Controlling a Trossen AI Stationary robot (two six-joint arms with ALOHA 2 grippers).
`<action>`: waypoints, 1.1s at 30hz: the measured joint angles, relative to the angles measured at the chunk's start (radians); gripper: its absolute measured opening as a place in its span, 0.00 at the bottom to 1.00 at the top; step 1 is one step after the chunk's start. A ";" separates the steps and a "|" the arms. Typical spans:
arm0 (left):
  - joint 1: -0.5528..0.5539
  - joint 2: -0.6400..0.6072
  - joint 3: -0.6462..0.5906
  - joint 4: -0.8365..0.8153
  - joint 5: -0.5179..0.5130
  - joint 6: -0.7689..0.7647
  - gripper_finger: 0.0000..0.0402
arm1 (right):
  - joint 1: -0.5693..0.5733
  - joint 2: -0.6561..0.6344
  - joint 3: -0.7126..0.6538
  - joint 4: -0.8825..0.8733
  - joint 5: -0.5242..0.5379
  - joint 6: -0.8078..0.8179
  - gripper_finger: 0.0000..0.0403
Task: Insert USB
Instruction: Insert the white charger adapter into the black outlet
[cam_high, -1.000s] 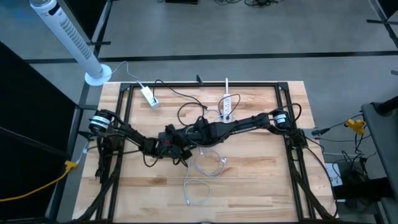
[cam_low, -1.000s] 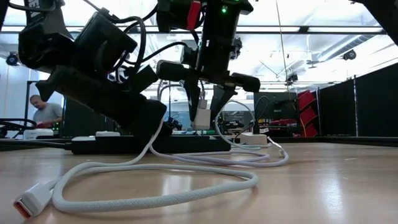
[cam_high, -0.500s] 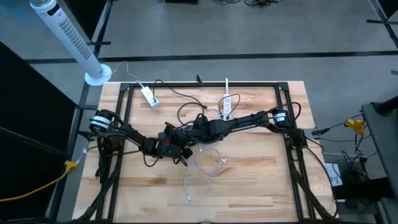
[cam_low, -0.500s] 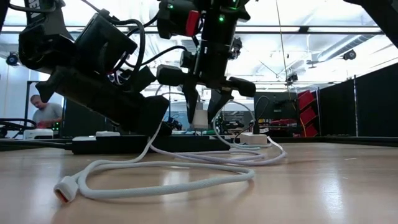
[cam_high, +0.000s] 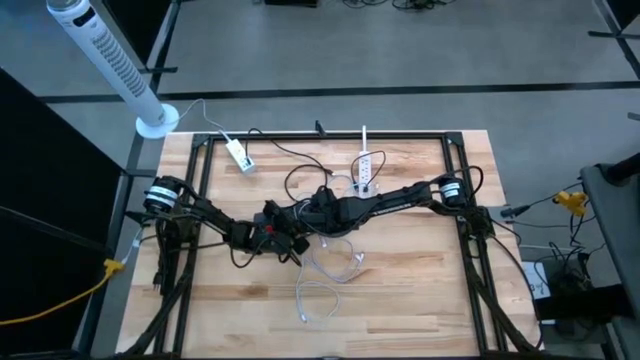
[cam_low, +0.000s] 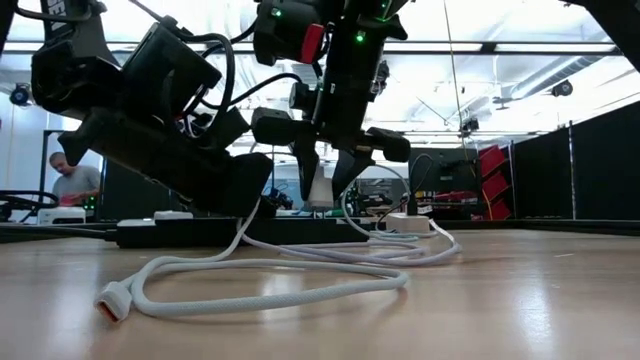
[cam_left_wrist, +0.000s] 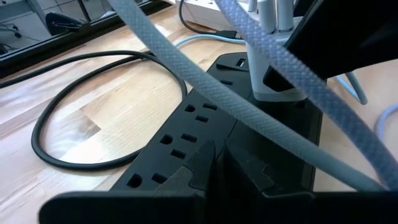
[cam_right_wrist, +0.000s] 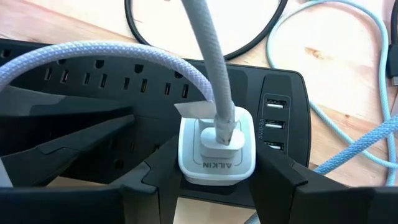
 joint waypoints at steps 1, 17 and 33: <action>0.000 0.000 0.000 -0.002 -0.001 0.000 0.06 | 0.003 0.000 0.000 0.000 0.001 0.000 0.35; 0.002 -0.004 0.000 -0.042 0.053 0.081 0.06 | 0.085 0.011 -0.009 -0.010 0.148 0.004 0.35; 0.003 -0.003 -0.003 -0.023 0.050 0.111 0.06 | 0.034 0.008 -0.057 0.091 0.148 -0.069 0.35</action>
